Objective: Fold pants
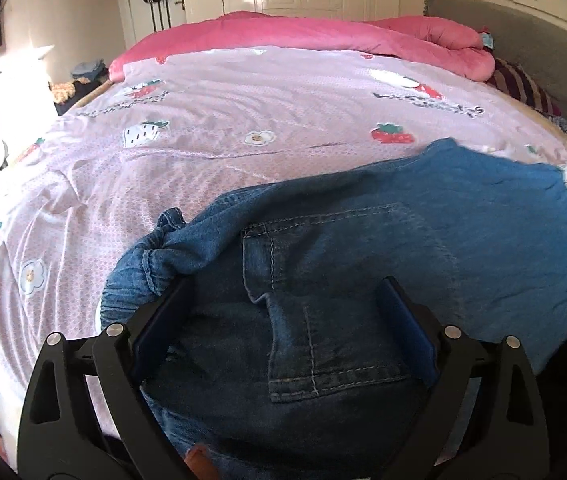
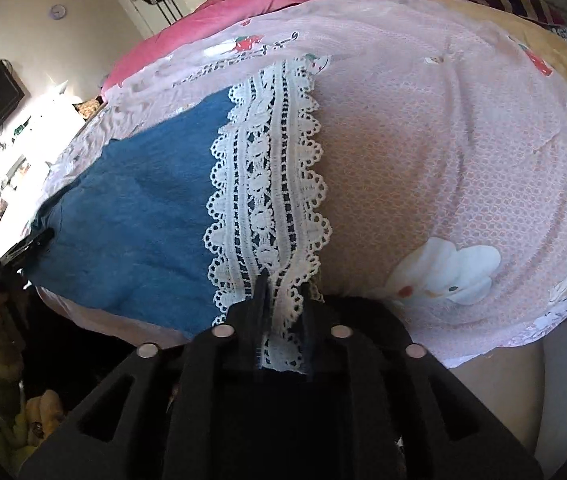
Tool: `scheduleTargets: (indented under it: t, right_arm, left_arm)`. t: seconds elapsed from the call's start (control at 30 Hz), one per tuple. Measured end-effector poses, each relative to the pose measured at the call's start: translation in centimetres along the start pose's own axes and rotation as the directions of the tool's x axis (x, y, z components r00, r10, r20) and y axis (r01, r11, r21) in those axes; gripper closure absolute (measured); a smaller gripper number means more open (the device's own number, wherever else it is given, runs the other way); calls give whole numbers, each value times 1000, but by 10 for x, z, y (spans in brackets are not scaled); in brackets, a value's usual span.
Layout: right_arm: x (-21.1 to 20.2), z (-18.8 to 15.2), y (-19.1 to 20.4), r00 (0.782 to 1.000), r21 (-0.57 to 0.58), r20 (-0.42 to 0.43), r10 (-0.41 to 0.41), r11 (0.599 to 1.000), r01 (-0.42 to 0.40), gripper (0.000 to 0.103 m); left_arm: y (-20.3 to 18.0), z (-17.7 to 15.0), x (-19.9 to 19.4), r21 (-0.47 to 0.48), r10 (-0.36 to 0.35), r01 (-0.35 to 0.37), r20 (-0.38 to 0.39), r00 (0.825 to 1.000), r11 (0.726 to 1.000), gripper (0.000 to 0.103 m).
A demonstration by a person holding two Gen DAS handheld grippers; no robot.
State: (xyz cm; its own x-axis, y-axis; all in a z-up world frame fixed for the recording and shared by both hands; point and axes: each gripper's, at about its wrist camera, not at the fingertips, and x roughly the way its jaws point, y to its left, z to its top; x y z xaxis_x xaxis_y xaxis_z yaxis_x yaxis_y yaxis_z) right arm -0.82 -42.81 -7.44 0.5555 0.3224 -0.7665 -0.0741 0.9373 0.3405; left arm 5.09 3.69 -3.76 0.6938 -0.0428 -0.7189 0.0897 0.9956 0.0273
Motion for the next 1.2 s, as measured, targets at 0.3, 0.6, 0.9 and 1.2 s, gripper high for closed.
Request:
scheduleTargets:
  t: [0.3, 0.6, 0.9, 1.2]
  right_arm:
    - [-14, -2, -2, 997, 15, 56, 56, 998, -57, 53]
    - [-19, -7, 6, 997, -59, 79, -16, 998, 21, 43]
    - [-4, -17, 9, 999, -83, 51, 11, 997, -6, 39]
    - [21, -14, 11, 999, -37, 1, 35, 999, -35, 52]
  left_arm:
    - [-73, 60, -45, 123, -273, 267, 42, 961, 956, 10]
    - [-254, 116, 5, 396, -478, 463, -67, 876, 793, 10]
    - [-347, 116, 54, 516, -479, 486, -159, 863, 705, 10]
    - [-371, 115, 95, 553, -451, 510, -252, 856, 659, 10]
